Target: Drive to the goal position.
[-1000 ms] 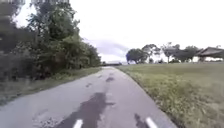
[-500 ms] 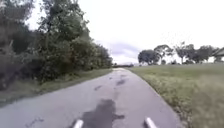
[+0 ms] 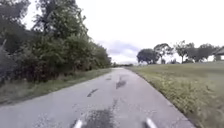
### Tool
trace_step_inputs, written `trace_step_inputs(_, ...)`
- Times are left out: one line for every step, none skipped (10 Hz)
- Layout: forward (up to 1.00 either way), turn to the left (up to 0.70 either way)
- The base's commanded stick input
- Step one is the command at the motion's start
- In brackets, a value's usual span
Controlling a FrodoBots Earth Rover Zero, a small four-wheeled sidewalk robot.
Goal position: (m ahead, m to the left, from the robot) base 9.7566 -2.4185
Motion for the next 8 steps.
trace_step_inputs(0.85, -0.34)
trace_step_inputs(0.85, -0.34)
trace_step_inputs(0.85, -0.11)
trace_step_inputs(0.85, 0.0)
trace_step_inputs(0.85, 0.0)
trace_step_inputs(0.85, 0.0)
trace_step_inputs(0.85, 0.0)
trace_step_inputs(0.85, 0.0)
